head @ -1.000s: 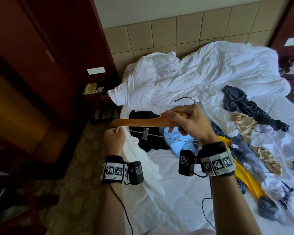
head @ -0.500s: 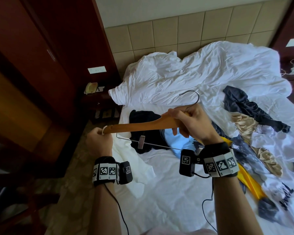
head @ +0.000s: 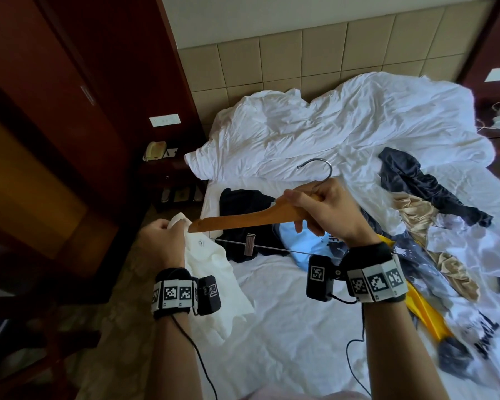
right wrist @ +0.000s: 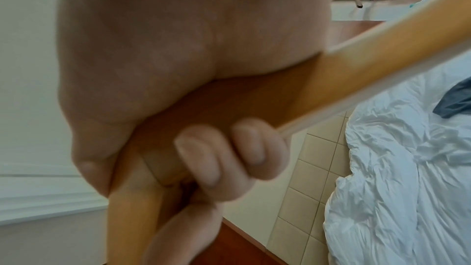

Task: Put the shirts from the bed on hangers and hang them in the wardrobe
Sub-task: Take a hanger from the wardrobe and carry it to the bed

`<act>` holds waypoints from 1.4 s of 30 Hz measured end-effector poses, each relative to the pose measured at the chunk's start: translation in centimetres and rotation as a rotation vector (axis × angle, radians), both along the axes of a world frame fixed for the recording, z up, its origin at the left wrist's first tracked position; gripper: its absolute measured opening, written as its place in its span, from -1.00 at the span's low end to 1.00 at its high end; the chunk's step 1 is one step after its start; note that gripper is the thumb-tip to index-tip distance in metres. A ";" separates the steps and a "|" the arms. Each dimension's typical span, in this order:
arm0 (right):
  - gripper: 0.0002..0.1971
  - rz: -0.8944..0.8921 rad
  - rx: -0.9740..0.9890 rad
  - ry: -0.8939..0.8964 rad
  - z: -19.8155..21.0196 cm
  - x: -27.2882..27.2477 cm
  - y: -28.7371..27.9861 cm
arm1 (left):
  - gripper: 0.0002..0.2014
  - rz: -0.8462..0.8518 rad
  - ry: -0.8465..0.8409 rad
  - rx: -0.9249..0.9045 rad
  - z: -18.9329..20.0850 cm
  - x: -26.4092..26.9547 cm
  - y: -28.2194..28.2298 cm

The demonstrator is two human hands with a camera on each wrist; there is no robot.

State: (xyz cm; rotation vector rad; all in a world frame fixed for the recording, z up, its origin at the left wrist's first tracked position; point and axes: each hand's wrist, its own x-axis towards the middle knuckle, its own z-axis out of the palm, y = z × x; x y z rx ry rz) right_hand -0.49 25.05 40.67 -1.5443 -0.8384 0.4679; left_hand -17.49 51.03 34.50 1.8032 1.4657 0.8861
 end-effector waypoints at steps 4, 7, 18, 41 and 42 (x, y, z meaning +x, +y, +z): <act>-0.72 0.052 -0.029 0.000 -0.1 -0.6 0.9 | -0.83 -0.060 -0.006 0.060 0.8 0.7 -1.1; -0.67 0.063 -0.058 0.004 -0.1 -1.2 1.6 | -0.88 -0.093 -0.012 0.085 1.1 1.3 -1.8; -0.56 -0.108 -0.064 0.067 -1.5 -3.7 5.6 | -0.78 -0.508 -0.104 0.122 3.2 3.6 -5.3; -0.56 -0.250 0.104 0.091 0.8 -3.1 3.8 | -0.86 -0.106 -0.016 0.423 3.9 2.3 -3.9; -0.57 -0.257 0.096 0.047 0.9 -3.1 3.7 | -0.86 -0.117 0.004 0.404 3.7 2.3 -3.8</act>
